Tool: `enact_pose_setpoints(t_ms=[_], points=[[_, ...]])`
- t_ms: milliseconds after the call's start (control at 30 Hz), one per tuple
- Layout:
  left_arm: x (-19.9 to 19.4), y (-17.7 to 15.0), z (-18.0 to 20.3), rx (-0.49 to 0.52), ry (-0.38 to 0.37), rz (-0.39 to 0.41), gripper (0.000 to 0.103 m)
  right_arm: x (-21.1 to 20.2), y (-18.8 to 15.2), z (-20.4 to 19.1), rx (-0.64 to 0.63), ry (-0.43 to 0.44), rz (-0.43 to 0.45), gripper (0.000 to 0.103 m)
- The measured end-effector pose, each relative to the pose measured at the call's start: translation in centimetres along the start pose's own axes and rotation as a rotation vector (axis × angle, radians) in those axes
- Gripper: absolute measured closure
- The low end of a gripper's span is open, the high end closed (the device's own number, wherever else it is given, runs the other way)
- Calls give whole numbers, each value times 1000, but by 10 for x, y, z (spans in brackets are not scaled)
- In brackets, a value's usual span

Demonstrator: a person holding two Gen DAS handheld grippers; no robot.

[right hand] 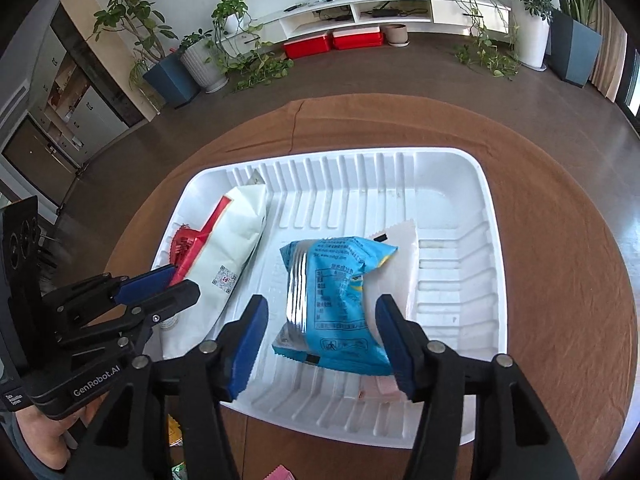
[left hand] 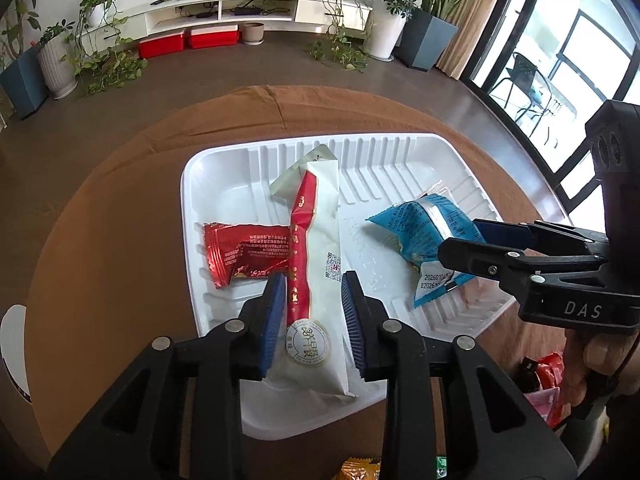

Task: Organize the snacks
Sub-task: 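Lower both packets into the tray and open both tools, then move both tools back over the remaining snacks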

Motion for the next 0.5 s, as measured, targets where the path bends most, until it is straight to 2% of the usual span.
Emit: enact_pose_setpoints(t_ms=[67,133,167,333,500], points=[[-20,0,0,-2,13,40,30,-14,2,-2,1,14,20,37],[-42,-2,2,-2,27,75,10,-33,4,-2,13,27,48,27],[-53,-4,4,-5,29,91,3,-44,5,-2,23,44,63,25],[-113,-24,15,13,55,176,1,-112,-6,-2,80,179,167,7],[-155,-68,37,58,90,224,0,-163,-51,12,159,280,217,5]])
Point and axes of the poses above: each gripper's, at about its wrist camera, not at the fingertips, and x roughly the way its jaws point, z to its right, y to its top, the point moved 8 cm from there along x, roughly the way its jaws point, and after that the axes turned 14 degrees about x, right-handed, at the moved point
